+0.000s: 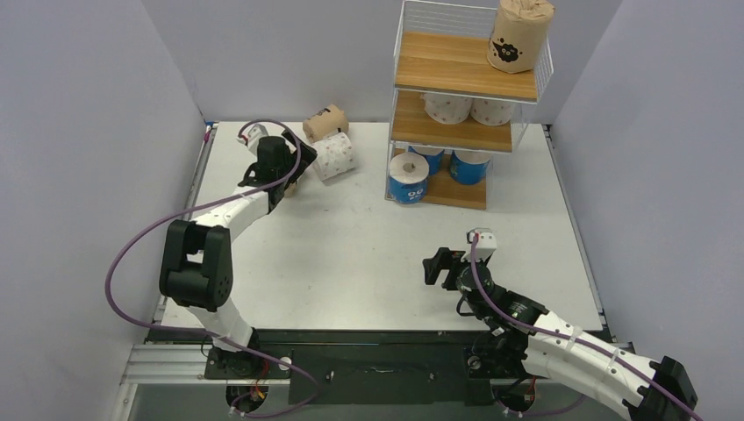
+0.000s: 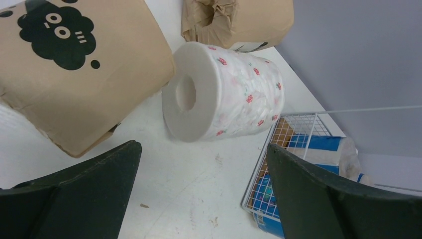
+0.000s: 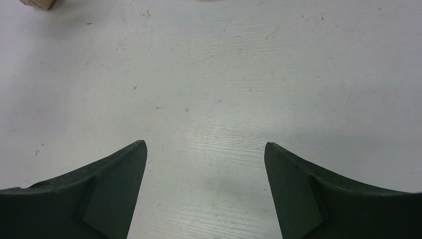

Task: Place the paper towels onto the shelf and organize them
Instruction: Pick up the paper towel from the center of the board.

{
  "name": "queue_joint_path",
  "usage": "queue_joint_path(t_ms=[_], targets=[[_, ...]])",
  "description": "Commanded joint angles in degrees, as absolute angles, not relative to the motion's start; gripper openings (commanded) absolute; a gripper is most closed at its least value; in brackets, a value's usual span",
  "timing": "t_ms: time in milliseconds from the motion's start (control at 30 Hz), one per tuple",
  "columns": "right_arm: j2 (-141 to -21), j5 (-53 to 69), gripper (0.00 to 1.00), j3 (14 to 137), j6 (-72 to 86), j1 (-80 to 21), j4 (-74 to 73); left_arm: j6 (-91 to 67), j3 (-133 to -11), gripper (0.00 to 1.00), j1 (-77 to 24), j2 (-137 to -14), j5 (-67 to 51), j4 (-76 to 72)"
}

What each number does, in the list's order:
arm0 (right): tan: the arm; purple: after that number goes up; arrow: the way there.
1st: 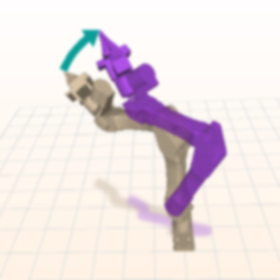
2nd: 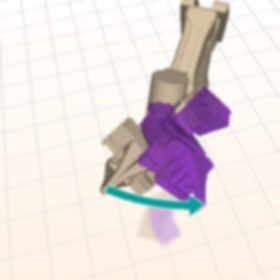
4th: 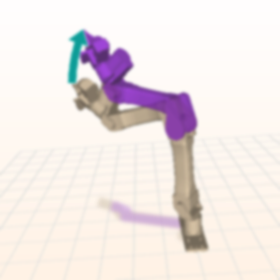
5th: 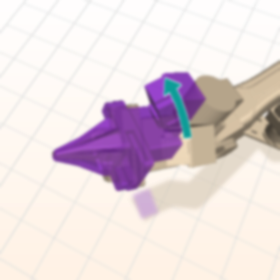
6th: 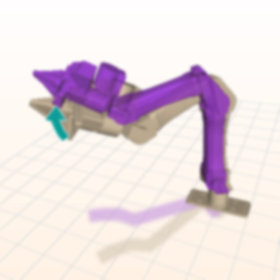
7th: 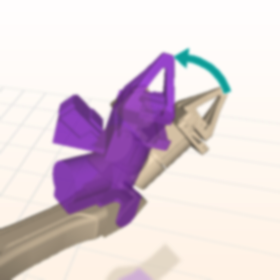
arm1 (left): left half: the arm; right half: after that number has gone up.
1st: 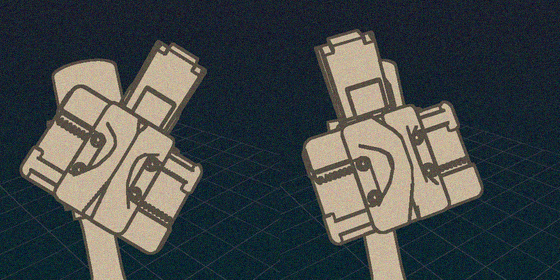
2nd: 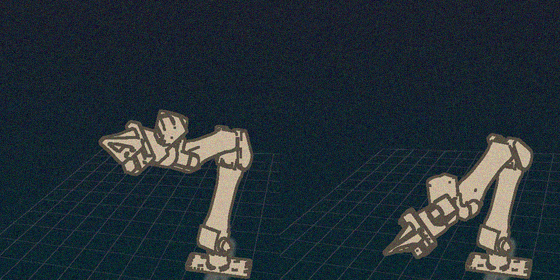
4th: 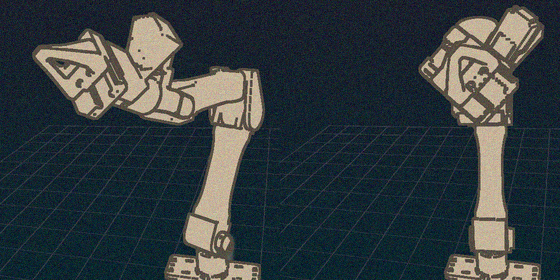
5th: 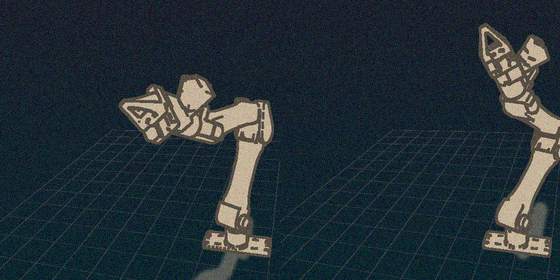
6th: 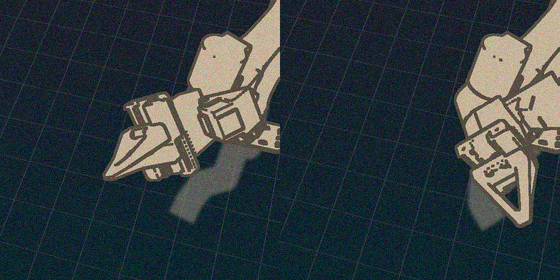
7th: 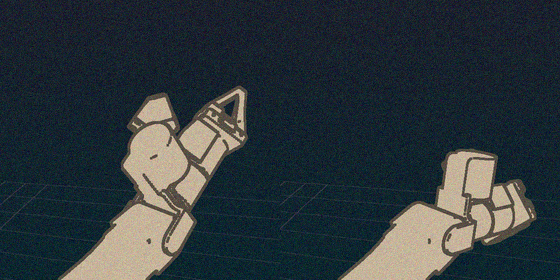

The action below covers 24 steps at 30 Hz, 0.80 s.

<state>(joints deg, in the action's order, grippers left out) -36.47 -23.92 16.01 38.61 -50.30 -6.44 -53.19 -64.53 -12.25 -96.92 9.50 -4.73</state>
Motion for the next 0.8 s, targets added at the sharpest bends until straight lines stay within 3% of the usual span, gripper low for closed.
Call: queue_joint_path(t_ms=[0, 767], targets=[[-35.9, -25.4, 0.83, 17.9, 37.7, -50.5, -7.4, -51.2, -68.5, 0.96, -11.6, -99.1, 7.8, -10.3], [-34.5, -26.9, 0.82, 17.5, 37.4, -50.5, -8.1, -49.1, -73.7, 0.97, -12.9, -109.3, 5.5, -15.0]])
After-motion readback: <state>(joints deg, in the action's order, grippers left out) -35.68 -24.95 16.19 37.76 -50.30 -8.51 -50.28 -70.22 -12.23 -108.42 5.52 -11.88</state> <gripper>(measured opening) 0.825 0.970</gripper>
